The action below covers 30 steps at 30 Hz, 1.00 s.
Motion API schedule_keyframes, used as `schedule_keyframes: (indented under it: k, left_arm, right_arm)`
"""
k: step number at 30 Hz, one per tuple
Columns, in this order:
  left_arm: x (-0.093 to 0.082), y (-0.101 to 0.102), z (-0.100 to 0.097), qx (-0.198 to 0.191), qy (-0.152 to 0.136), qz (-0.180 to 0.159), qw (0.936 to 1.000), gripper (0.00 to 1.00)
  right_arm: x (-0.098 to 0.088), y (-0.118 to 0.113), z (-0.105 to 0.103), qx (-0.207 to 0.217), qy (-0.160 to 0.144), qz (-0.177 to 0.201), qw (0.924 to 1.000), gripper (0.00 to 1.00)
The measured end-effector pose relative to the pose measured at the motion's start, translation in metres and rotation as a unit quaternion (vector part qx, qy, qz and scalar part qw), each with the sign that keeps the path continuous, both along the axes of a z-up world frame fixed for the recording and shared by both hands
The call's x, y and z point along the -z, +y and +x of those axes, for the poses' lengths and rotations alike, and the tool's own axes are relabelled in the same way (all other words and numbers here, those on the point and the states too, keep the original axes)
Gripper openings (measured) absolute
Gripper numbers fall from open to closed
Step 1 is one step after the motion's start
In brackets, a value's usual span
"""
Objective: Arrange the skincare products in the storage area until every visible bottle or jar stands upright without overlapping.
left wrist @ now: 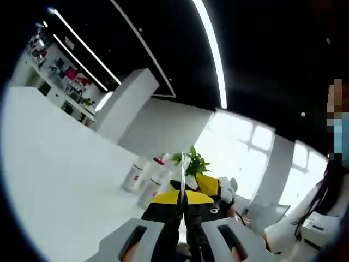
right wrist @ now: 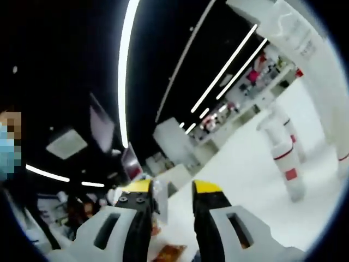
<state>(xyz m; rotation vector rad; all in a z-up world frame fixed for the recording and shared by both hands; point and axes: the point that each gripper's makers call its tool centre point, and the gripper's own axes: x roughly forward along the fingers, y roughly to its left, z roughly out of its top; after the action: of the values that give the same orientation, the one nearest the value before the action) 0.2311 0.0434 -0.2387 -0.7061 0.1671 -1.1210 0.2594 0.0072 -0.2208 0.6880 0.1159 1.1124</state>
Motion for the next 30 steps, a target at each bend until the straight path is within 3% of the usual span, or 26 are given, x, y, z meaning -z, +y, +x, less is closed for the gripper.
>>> schedule_keyframes:
  k: [4,6,7,10,11,13,15,18,19,24,28,30]
  left_arm:
    - [-0.008,0.0,-0.012,0.072,0.047,-0.056,0.9948,0.01]
    - [-0.015,0.001,-0.019,0.11,0.063,-0.092,0.9876,0.01]
    - [-0.013,0.001,-0.021,0.122,0.079,-0.095,0.9849,0.01]
    - [-0.007,0.001,-0.016,0.109,0.091,-0.085,0.9863,0.01]
    - [-0.001,0.001,-0.015,0.104,0.103,-0.071,0.9867,0.01]
    - [-0.003,0.0,-0.016,0.106,0.098,-0.079,0.9864,0.02]
    - [-0.002,0.003,-0.002,0.057,0.084,-0.082,0.9915,0.06]
    - [-0.004,0.014,0.018,-0.014,0.09,-0.112,0.9895,0.22]
    - [-0.003,0.015,0.019,-0.017,0.096,-0.118,0.9882,0.25]
    - [-0.003,0.004,0.012,0.01,0.099,-0.119,0.9879,0.23]
    - [0.0,-0.002,0.001,0.039,0.088,-0.096,0.9907,0.2]
    - [-0.003,-0.003,-0.005,0.056,0.08,-0.099,0.9903,0.18]
  right_arm:
    - [0.002,0.009,-0.013,-0.054,0.023,0.01,0.9982,0.3]
    - [0.007,0.012,-0.018,-0.075,0.042,0.004,0.9963,0.23]
    - [0.004,0.011,-0.018,-0.075,0.04,0.016,0.9962,0.2]
    - [-0.001,0.013,-0.029,-0.114,0.061,0.043,0.9907,0.0]
    - [0.001,0.013,-0.027,-0.112,0.063,0.037,0.991,0.0]
    - [0.006,0.011,-0.024,-0.103,0.042,0.024,0.9936,0.0]
    - [0.01,0.009,-0.02,-0.101,0.069,0.025,0.9921,0.0]
    - [0.0,0.002,-0.009,-0.076,0.079,0.075,0.9912,0.0]
    - [-0.004,-0.003,-0.004,-0.066,0.083,0.096,0.9897,0.0]
    - [-0.012,-0.019,0.011,-0.014,0.09,0.174,0.9806,0.0]
    - [-0.013,-0.017,0.01,-0.018,0.098,0.185,0.9778,0.0]
    - [-0.016,-0.017,0.01,-0.005,0.083,0.181,0.98,0.0]
